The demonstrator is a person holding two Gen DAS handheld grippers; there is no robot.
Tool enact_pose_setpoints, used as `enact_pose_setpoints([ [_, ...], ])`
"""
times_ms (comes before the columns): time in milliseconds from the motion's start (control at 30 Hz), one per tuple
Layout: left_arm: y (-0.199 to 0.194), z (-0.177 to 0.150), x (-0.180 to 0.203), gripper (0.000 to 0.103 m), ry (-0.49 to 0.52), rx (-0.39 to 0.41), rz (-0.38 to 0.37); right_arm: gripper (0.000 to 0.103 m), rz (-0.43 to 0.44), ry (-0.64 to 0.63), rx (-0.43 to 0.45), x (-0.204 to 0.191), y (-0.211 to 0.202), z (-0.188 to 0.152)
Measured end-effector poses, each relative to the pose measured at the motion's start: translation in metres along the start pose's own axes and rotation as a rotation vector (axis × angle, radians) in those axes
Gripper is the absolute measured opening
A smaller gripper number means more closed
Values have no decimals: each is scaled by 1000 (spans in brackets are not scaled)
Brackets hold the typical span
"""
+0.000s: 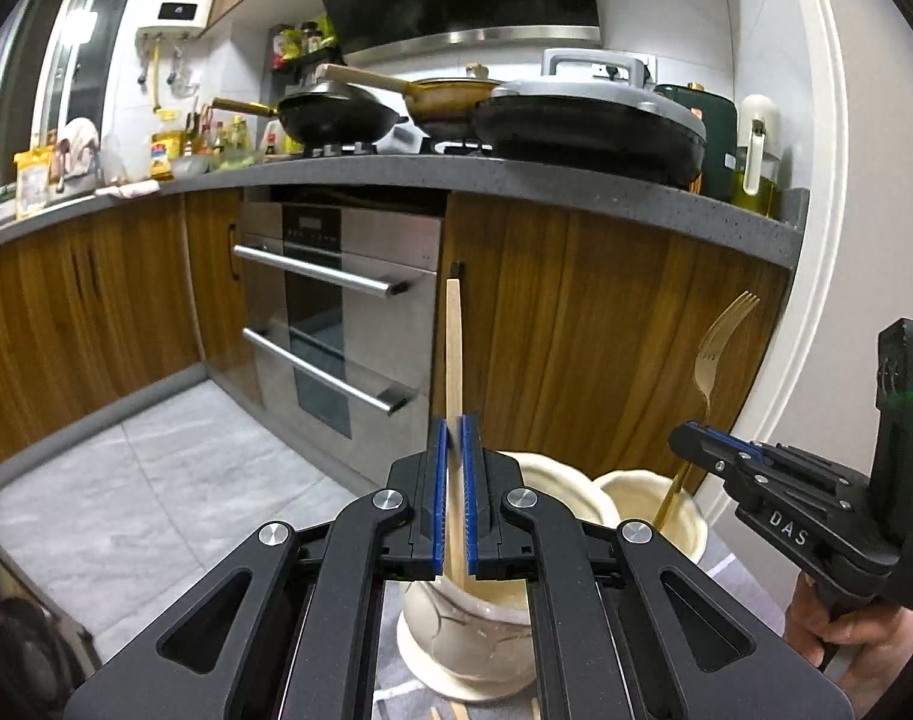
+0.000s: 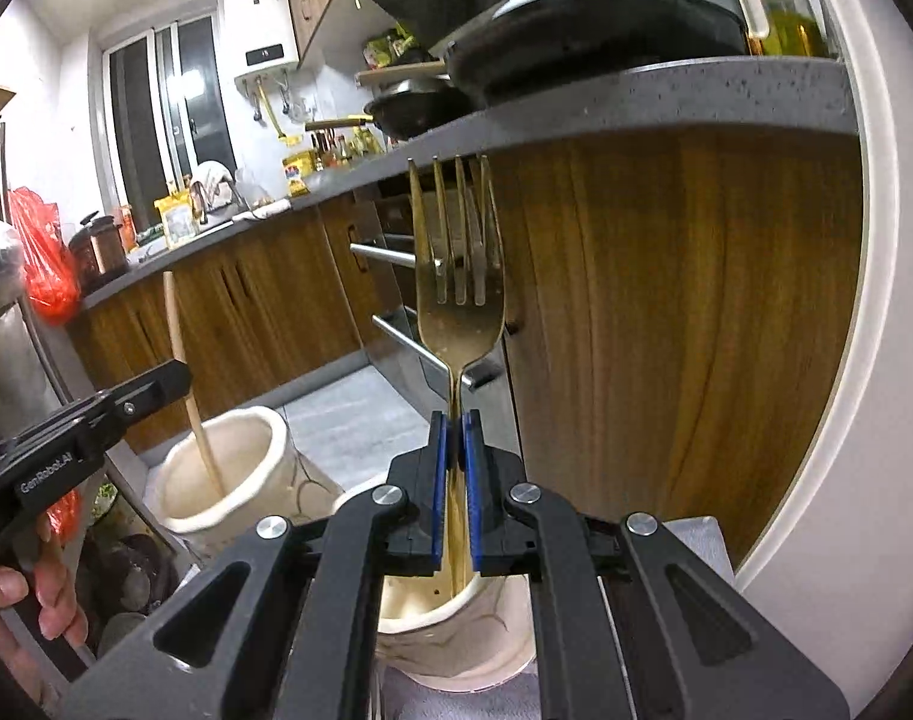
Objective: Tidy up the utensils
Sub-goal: 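Lift the chopstick into the tall holder cup while the right tool drops the gold fork into the short cup, then open both tools and withdraw them back over the table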
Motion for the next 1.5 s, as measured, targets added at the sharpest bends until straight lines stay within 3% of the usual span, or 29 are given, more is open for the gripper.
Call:
enact_pose_setpoints([
  [567, 4, -13, -10, 6, -23, -51, 24, 8, -36, 22, -30, 13, 0, -9],
  [667, -1, -15, -12, 8, -27, -53, 25, 19, -25, 34, -24, 15, -3, -8],
  [700, -3, -15, -12, 10, -27, -52, 25, 25, -20, 39, -16, 15, -7, -8],
  [867, -17, -21, -14, 39, -23, -46, 35, 35, -22, 62, 2, 23, -27, -16],
  [933, -24, -23, -15, 50, -21, -43, 38, 50, -18, 75, 3, 26, -37, -20],
  [1000, -33, -27, -16, 58, -22, -39, 35, 52, -22, 73, -1, 29, -47, -27],
  [1100, -46, -35, -17, 71, -18, -42, 42, 69, -17, 61, -15, 29, -61, -36],
  [1167, -54, -41, -16, 80, -4, -46, 48, 74, -10, 41, -31, 26, -67, -43],
  [1400, -74, -71, -17, 94, 22, -101, 84, 97, -11, -22, -107, 13, -81, -68],
  [1500, -74, -89, -21, 95, 16, -157, 98, 97, -24, -48, -154, 8, -81, -84],
])
Point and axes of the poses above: each gripper's, at about its wrist camera, not at the fingertips, and y roughly the way its jaws point, x to its right, z to its top, the point moved 3 cm from there along y, roughly the way its jaws point
